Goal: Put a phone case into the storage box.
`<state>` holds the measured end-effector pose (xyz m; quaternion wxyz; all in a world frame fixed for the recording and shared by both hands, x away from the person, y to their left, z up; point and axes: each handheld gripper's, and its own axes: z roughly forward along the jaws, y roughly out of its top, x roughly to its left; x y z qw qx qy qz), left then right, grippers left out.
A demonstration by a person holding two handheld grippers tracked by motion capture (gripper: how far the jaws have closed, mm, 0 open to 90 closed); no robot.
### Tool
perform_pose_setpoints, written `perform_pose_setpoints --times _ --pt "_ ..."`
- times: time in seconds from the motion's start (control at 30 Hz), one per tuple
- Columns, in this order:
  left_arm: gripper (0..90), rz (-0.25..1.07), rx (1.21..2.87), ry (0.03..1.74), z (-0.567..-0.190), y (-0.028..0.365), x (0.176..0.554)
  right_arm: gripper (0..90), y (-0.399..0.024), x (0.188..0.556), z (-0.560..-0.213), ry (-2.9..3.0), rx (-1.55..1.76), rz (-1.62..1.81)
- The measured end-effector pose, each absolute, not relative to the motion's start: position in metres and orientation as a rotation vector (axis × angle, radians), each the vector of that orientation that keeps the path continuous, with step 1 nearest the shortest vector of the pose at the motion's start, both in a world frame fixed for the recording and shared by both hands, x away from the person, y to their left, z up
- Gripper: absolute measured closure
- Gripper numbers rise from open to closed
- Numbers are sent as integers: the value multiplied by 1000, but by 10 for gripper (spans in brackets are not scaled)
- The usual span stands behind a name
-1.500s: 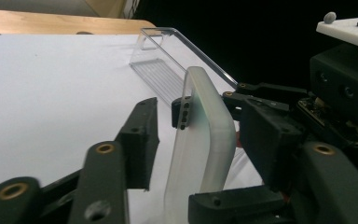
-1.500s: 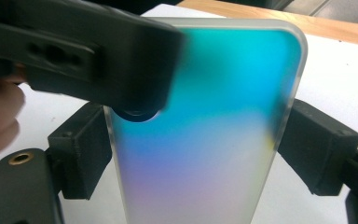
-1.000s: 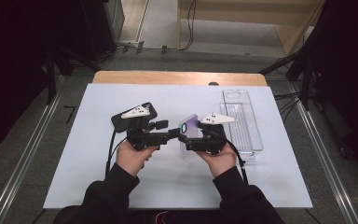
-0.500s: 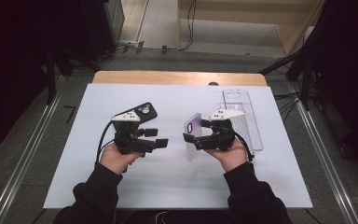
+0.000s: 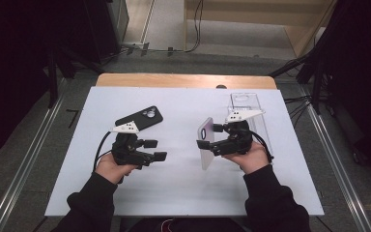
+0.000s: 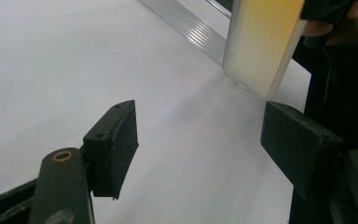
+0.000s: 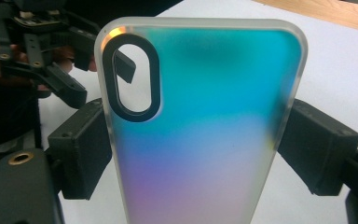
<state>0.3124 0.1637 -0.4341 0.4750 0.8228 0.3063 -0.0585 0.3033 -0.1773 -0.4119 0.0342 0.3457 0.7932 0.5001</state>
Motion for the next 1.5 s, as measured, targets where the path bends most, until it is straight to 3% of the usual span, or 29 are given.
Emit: perform_pose_setpoints --times 0.93,1.5 --pt "277 -145 2043 736 -445 190 296 147 -242 296 -368 2322 1163 1547" --pt "277 -134 2057 750 -451 197 292 147 -265 310 -364 2090 1358 1428"
